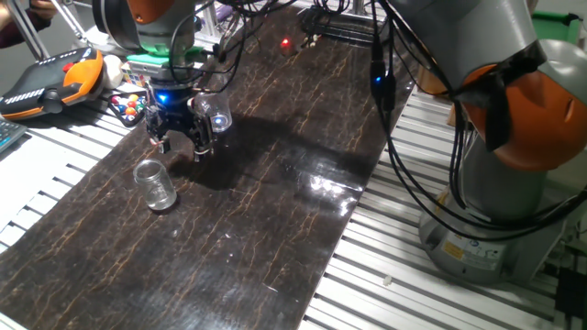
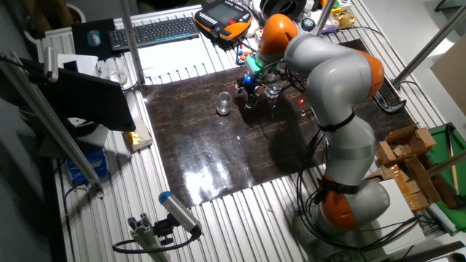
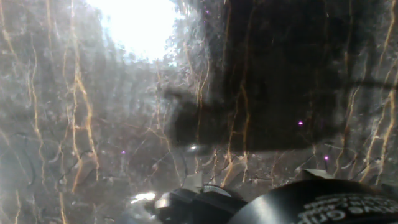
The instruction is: Pour the water from one cup into another empty cup
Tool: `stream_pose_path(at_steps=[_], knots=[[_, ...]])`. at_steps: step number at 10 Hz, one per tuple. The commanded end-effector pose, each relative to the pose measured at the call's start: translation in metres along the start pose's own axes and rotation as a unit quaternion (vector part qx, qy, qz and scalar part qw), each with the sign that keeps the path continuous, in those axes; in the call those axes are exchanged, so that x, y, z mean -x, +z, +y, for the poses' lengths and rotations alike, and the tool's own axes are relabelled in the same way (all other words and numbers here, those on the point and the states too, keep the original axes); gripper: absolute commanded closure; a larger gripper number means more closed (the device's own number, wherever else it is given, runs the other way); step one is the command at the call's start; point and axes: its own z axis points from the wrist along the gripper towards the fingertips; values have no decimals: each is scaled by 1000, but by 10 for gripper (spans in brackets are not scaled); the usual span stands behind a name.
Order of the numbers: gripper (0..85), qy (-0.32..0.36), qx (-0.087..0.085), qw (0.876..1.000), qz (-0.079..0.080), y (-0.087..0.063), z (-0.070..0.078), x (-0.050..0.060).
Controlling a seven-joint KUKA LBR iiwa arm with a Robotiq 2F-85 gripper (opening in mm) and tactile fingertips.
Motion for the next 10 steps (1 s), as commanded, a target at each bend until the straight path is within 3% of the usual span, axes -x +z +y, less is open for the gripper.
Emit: stream_pose_path(at_steps=[1,3,8,10], knots=[[0,3,0,1000,1,2,0,-1],[0,2,-1,1000,-3,9,0,-6],[0,-2,-2,1000,7,21,4,-12],[0,-15,-3,1000,-7,21,4,-12]])
